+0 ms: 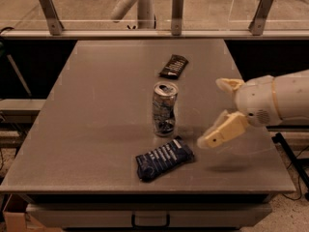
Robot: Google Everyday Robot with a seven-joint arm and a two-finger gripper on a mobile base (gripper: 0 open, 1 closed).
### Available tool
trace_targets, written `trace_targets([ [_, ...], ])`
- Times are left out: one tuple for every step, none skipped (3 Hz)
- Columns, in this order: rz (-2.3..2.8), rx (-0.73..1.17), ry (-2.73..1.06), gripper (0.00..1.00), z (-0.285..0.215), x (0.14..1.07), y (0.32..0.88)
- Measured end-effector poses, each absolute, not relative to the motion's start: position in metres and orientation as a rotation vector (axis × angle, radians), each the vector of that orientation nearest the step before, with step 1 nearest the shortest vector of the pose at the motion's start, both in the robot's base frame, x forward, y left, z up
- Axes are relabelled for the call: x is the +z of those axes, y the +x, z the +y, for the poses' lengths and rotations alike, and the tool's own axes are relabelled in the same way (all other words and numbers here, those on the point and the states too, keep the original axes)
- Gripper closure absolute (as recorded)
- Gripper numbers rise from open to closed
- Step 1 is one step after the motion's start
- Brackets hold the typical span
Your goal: Move redbull can near rxbar blueberry
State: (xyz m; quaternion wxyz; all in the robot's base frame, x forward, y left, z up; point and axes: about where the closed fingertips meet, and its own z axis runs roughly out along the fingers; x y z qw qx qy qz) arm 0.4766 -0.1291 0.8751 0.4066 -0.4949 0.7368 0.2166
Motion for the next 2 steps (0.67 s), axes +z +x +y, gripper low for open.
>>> trace_targets([
  [1.872,0.328,-1.139,0.0,-0.219,0.9081,0.4813],
  [1.865,0.316,-1.137,0.0,-0.2205,0.9148,0.4821],
])
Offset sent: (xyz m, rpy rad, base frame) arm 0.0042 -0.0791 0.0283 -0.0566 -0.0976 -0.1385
